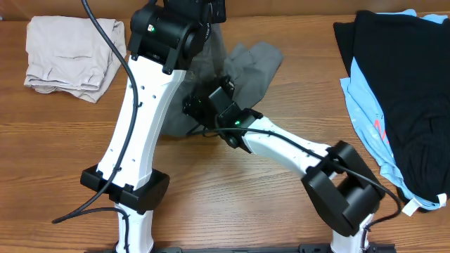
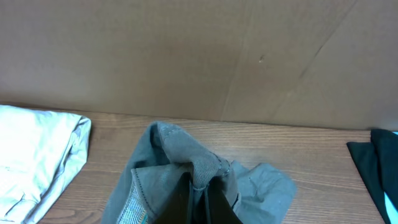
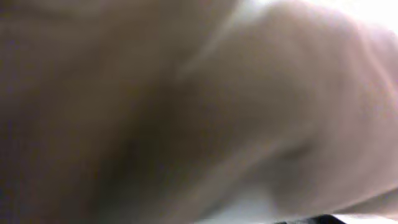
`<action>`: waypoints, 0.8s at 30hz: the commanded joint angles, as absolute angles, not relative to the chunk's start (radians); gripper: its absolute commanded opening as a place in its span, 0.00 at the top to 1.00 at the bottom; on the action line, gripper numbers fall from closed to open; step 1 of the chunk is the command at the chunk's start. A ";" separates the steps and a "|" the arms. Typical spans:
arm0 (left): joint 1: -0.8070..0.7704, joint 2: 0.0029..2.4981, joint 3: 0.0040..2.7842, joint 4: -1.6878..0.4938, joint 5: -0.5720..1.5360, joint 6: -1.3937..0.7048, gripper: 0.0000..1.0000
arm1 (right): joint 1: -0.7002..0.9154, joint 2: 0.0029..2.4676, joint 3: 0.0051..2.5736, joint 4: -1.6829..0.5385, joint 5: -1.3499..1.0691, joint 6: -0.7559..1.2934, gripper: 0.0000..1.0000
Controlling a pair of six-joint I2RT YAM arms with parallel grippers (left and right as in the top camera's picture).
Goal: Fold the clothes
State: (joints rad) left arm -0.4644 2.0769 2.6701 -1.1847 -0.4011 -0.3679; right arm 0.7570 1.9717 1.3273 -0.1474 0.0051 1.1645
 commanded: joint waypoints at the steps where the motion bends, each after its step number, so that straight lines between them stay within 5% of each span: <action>1: -0.465 2.049 2.686 -1.166 -0.410 -0.392 0.96 | 0.757 1.980 1.327 -0.081 -0.052 1.106 0.38; 18: -0.466 1.929 2.692 -1.159 -0.329 -0.397 0.96 | 0.624 2.013 1.327 -0.131 -0.023 0.916 0.44; 24: -0.466 1.892 2.692 -1.123 -0.278 -0.397 0.96 | 0.573 2.003 1.327 -0.052 -0.237 0.726 0.27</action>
State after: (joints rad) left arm -0.4644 1.9488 2.6701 -1.1465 -0.3176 -0.3759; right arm 0.5926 2.0048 1.3220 -0.0788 -0.1020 0.8684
